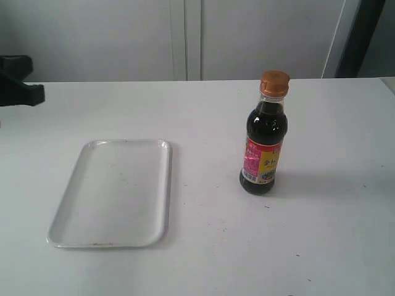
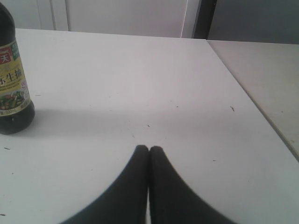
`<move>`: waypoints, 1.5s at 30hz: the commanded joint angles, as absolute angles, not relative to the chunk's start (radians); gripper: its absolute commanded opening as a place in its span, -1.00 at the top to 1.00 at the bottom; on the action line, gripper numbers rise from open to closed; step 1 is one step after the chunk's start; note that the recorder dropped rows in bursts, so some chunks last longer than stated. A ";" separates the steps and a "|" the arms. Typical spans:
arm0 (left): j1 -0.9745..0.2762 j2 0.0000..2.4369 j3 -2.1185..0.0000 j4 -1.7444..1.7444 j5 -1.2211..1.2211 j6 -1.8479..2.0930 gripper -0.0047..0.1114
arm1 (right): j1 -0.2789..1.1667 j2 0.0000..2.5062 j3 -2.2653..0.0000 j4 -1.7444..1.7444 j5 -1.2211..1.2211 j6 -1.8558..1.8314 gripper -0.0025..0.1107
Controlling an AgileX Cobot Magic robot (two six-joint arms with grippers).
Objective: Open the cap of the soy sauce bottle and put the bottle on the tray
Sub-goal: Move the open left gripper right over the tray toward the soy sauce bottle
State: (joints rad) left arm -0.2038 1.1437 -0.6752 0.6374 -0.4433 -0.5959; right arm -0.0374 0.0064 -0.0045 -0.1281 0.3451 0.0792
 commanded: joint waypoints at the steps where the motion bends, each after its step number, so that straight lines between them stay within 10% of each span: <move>1: -0.273 1.206 -0.689 0.652 -0.490 -0.556 0.92 | -0.040 0.000 0.000 -0.132 0.342 0.082 0.96; 37: -0.428 1.758 -0.881 0.951 -1.114 -0.655 0.90 | -0.040 0.000 0.000 -0.132 0.342 0.082 0.96; 40: -0.466 1.790 -0.916 0.951 -1.112 -0.655 0.66 | -0.040 0.000 0.000 -0.132 0.342 0.082 0.96; 45: -0.497 1.825 -0.948 0.934 -1.103 -0.709 -0.33 | -0.040 0.000 0.000 -0.132 0.342 0.082 0.96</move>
State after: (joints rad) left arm -0.4863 1.8134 -0.9371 0.9409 -1.1017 -0.6649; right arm -0.0374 0.0064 -0.0045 -0.1281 0.3451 0.0792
